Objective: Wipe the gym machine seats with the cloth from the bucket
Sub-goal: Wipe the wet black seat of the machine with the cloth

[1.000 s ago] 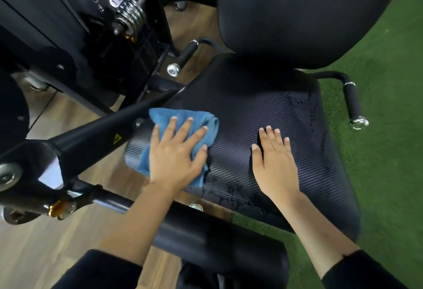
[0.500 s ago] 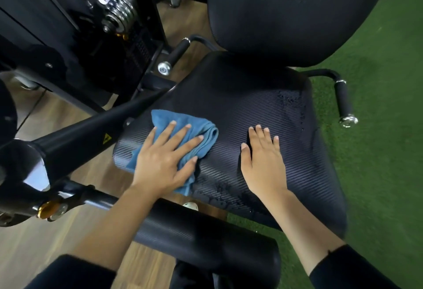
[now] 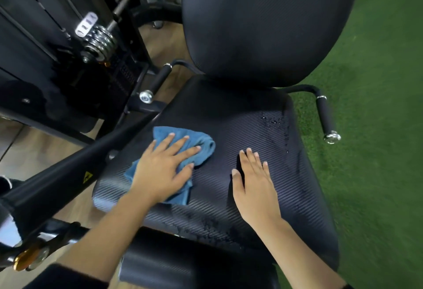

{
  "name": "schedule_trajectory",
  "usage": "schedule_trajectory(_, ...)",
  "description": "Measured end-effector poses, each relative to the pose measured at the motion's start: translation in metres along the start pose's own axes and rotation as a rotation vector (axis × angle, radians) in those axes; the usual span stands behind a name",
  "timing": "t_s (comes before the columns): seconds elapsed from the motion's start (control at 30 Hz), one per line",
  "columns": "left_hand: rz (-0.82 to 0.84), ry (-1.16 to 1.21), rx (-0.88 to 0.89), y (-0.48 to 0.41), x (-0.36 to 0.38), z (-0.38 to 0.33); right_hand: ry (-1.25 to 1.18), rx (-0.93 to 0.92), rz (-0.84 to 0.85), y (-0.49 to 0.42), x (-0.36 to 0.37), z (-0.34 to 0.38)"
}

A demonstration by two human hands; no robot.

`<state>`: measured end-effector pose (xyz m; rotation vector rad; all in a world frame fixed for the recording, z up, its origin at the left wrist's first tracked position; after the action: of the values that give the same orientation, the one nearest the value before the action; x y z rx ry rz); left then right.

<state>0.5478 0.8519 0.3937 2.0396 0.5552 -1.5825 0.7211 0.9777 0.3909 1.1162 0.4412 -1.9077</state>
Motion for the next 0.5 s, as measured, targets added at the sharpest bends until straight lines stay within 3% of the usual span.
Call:
schedule_trajectory(0.13, 0.035, -0.045, -0.230, -0.039, -0.002, 0.009, 0.008, 0.022, -0.010, -0.008, 0.000, -0.005)
schedule_trajectory(0.33, 0.041, -0.074, -0.051, -0.048, 0.007, 0.001, -0.026, 0.084, -0.073, -0.030, 0.001, -0.007)
schedule_trajectory(0.5, 0.080, -0.091, -0.243, -0.095, 0.008, 0.018, -0.006, 0.143, -0.086, -0.036, 0.008, -0.001)
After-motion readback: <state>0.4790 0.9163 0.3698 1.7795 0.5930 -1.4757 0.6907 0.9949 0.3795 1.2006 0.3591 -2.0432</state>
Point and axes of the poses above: each hand's wrist, its own y-axis away from the middle knuckle, its own x-axis out of the palm, z = x × y, the point moved 3 cm from there along -y, towards the middle knuckle, and after that the axes turned 9 degrees about -x, right-handed, at the moved point
